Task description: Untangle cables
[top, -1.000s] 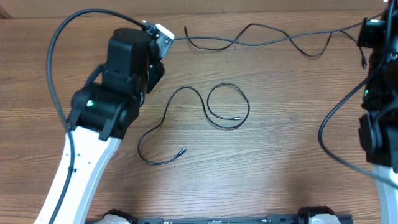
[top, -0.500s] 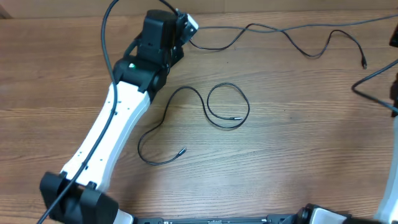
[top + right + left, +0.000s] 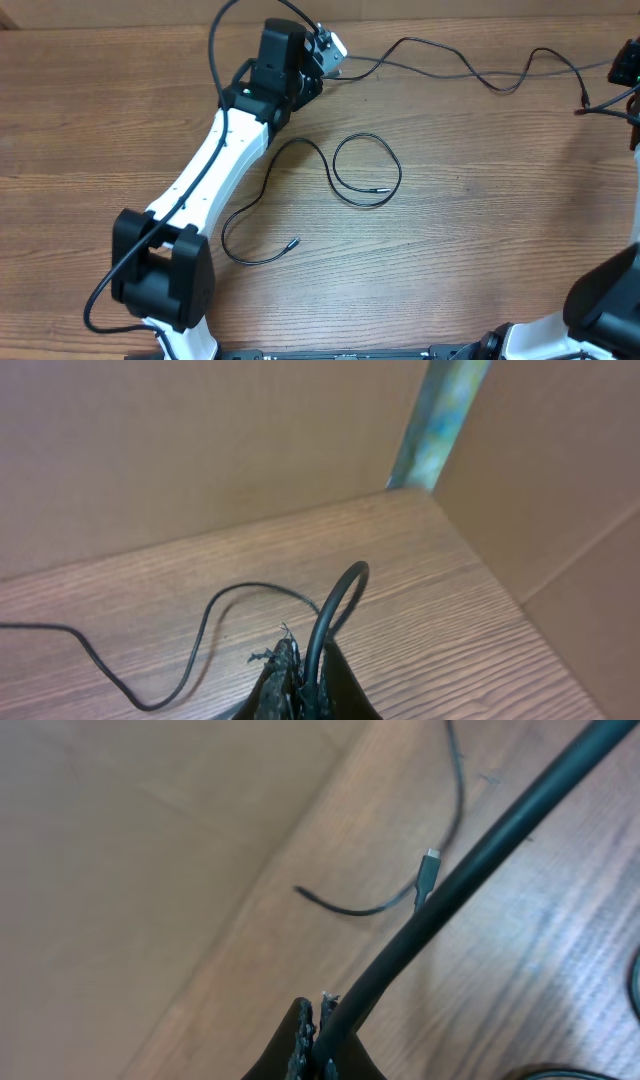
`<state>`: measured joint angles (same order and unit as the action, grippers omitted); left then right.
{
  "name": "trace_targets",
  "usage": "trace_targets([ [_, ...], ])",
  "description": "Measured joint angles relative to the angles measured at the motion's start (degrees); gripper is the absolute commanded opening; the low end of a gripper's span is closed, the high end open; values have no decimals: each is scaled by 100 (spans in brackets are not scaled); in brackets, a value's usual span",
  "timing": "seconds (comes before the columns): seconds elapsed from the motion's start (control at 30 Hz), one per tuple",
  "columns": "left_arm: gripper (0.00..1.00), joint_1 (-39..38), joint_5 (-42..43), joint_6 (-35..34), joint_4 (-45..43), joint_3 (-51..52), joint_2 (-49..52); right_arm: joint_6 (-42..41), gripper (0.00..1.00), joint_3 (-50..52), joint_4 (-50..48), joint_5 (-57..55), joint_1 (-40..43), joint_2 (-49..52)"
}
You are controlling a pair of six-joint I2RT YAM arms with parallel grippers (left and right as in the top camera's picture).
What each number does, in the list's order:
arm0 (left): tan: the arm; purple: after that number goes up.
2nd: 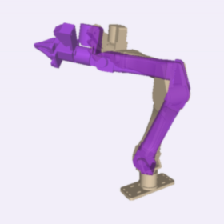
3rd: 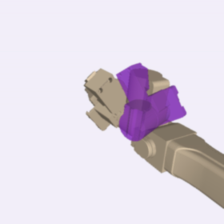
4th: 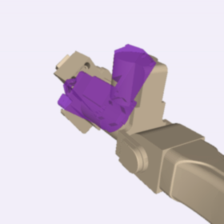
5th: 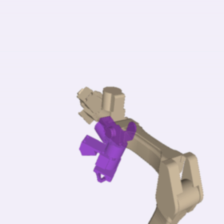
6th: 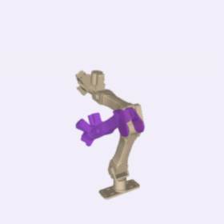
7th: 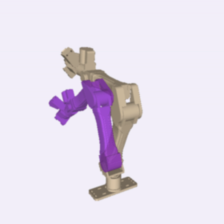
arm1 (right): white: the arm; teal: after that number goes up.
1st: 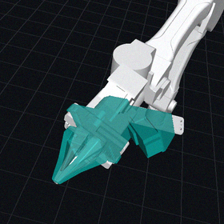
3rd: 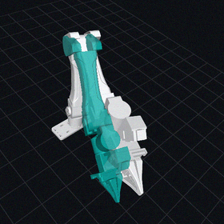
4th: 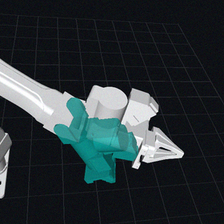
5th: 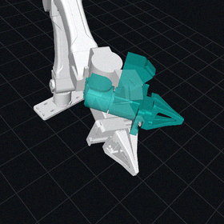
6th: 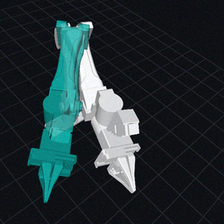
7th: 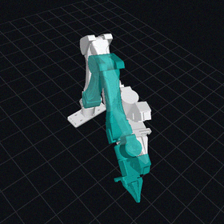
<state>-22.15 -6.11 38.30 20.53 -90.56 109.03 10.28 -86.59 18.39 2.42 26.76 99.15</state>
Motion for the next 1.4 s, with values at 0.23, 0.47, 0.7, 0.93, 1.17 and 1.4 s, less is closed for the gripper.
trace_targets([
  [0.23, 4, -219, 52, 468, 94, 0, 415, -4, 4, 0, -153, 31, 33, 485],
  [0.47, 4, -245, -533, 979, 107, 0, 658, -4, 4, 0, -192, 76, 361, 616],
  [0.7, 4, -223, -837, 1038, 81, 0, 662, -17, 4, 0, -232, 201, 793, 625],
  [0.93, 48, -389, -870, 1147, 83, 0, 662, -15, 4, 0, -238, 400, 1064, 667],
  [1.17, 99, -599, -826, 1163, 94, 0, 662, -17, 4, 0, -247, 474, 1104, 691],
  [1.4, 100, -625, -804, 1163, 363, 0, 662, -15, 4, 0, -225, 483, 1104, 691],
])
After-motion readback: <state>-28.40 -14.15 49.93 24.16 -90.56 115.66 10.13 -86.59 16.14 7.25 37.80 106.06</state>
